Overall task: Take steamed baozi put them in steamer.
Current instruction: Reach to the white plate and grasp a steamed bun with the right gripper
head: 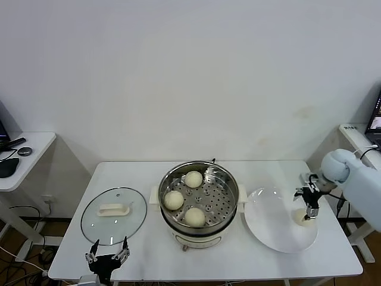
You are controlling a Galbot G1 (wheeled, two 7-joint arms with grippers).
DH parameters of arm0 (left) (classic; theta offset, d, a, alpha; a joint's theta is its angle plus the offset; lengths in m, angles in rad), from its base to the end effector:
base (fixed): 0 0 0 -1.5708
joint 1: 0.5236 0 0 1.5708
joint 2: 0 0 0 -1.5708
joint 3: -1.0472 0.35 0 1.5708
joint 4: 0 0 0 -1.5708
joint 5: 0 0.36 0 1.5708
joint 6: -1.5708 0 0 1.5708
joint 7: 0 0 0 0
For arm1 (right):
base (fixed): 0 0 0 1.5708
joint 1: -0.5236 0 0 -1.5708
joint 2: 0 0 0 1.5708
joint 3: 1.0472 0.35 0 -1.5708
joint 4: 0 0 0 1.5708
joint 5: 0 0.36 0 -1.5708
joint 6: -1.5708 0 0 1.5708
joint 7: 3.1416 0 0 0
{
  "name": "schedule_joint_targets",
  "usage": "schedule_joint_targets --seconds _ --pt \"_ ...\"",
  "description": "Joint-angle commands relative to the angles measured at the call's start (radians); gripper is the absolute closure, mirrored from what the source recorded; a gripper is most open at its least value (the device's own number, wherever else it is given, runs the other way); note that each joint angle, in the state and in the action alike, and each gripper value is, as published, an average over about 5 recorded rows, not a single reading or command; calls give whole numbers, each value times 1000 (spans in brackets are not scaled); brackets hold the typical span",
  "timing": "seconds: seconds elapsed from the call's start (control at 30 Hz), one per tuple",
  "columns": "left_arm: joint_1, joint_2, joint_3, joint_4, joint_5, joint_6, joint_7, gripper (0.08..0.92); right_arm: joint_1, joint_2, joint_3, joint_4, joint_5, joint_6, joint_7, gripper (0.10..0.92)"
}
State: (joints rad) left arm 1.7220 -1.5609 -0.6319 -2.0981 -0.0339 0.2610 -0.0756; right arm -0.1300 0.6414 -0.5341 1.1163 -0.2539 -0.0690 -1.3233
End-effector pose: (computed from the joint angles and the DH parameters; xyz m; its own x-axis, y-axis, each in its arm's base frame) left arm 0.1362 0.0353 -0.3248 -0.9057 -0.1679 0.3891 -0.1521 0.9858 0.0713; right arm 0.5171 -0.2385 -0.1961 -0.0487 -0.0563 0.9972 -0.9981 -0.0352 -0.0507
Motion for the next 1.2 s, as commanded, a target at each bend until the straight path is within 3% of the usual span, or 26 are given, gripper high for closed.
schedule_joint_targets --seconds 0.03,1.2 --pt "0 1 0 6 0 0 2 177 -36 56 21 -59 -96 20 8 203" --pt "-2 -1 3 16 -1 -6 0 177 -80 60 66 -99 -163 19 15 203"
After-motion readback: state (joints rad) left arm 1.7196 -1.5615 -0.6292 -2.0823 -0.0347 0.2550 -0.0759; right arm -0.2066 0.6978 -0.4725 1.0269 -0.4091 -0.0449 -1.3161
